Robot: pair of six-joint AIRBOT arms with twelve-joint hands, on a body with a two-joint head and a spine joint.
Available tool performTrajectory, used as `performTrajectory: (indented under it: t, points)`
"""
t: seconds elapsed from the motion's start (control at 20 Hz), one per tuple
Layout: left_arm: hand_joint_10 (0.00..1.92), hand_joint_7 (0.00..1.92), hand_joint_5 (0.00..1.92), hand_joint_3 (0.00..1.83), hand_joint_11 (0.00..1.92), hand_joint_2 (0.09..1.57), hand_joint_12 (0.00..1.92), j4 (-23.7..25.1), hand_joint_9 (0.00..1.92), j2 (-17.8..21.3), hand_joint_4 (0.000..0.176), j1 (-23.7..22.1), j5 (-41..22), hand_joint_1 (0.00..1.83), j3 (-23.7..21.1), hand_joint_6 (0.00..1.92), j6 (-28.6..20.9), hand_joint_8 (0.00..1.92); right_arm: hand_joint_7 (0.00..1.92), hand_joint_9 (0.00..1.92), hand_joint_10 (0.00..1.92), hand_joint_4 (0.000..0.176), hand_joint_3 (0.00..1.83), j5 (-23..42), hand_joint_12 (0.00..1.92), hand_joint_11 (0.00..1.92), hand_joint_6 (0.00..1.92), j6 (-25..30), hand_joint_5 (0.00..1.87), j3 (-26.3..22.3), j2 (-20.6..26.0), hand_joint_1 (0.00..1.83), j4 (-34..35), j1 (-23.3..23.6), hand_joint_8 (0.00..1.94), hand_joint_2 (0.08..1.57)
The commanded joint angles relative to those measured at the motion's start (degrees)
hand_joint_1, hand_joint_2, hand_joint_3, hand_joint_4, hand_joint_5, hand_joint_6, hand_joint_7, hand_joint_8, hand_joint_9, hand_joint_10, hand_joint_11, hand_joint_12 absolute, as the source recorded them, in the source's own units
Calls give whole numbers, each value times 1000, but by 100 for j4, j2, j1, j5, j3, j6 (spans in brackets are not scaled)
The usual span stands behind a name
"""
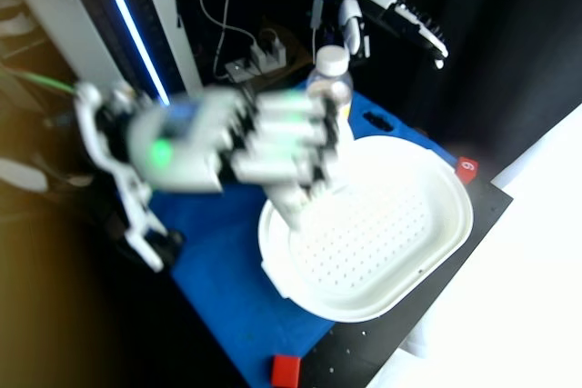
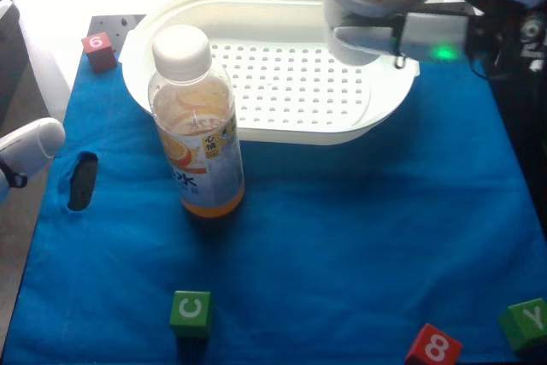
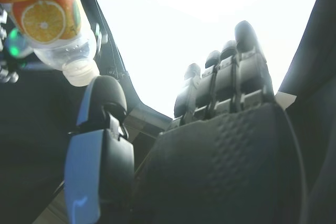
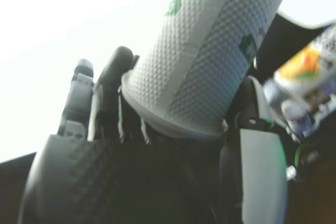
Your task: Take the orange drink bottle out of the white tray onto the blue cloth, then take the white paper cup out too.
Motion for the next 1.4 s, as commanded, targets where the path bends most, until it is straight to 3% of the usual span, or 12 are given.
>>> performTrajectory:
  t: [0.0,0.1,0.25,0.5,0.75,0.85,0.95,1.05,1.15,1.2,1.3,1.35]
  points:
    - [0,0,63,0,0,1199,411,10,0,-22,112,2,-796,460,-2,2,-61,0,65,126,1773,0,1,764,1921,313,1316,84,0,-69,63,832,-60,-44,1389,1205]
    - [0,0,65,0,0,1203,423,-53,0,-23,125,51,-826,473,-13,1,-78,0,48,46,1757,0,7,1063,1921,84,1351,674,0,-230,248,805,-363,-441,1449,1230]
    - [0,0,72,2,0,1213,299,-104,0,-23,133,79,-863,505,-29,1,-80,0,89,195,1798,0,0,1436,1921,240,1453,1918,0,-297,415,736,-808,-978,1561,1214]
    - [0,0,71,1,0,1201,406,-132,0,-25,145,110,-870,500,-39,0,-85,0,109,234,1921,0,0,1253,1921,313,1318,1973,0,-395,467,750,-855,-1374,1751,1219]
    - [4,0,58,4,0,1254,551,-149,14,-40,92,131,-898,450,-50,2,-87,0,51,216,1802,0,0,533,1921,377,1294,1973,0,-86,144,690,-760,-1491,1493,1207]
    - [0,0,60,0,0,1238,432,-154,0,-40,101,132,-911,436,-53,1,-88,0,74,188,1619,0,0,475,1881,248,1148,1973,0,-35,82,676,-665,-1598,1291,1215]
    - [0,0,59,0,0,1234,464,-170,0,-42,104,133,-911,445,-59,0,-88,0,5,40,1470,0,0,463,1836,63,735,1973,0,-32,73,654,-628,-1658,975,1215]
    - [0,0,59,0,0,1223,440,-187,0,-42,99,144,-933,447,-65,0,-88,0,0,1,876,18,0,456,1688,2,84,1973,0,-56,87,573,-611,-1688,204,1196]
    - [0,0,61,1,0,1221,389,-192,0,-41,100,148,-946,458,-71,0,-89,0,0,0,395,34,0,457,1536,0,2,1973,0,-114,122,533,-611,-1694,8,1187]
    - [0,0,55,3,0,1227,384,-196,0,-42,101,148,-946,446,-70,0,-89,0,0,0,78,32,0,458,1304,0,0,1973,0,-153,154,480,-615,-1694,1,1179]
    - [0,0,63,2,0,1229,410,-210,0,-44,103,149,-946,472,-71,2,-89,0,0,0,2,42,0,479,285,0,0,1972,0,-234,235,411,-622,-1694,0,1167]
    - [0,0,54,0,0,1228,349,-213,0,-45,104,150,-946,481,-71,8,-89,0,0,0,0,33,0,502,56,0,0,1972,0,-268,274,401,-631,-1694,0,1163]
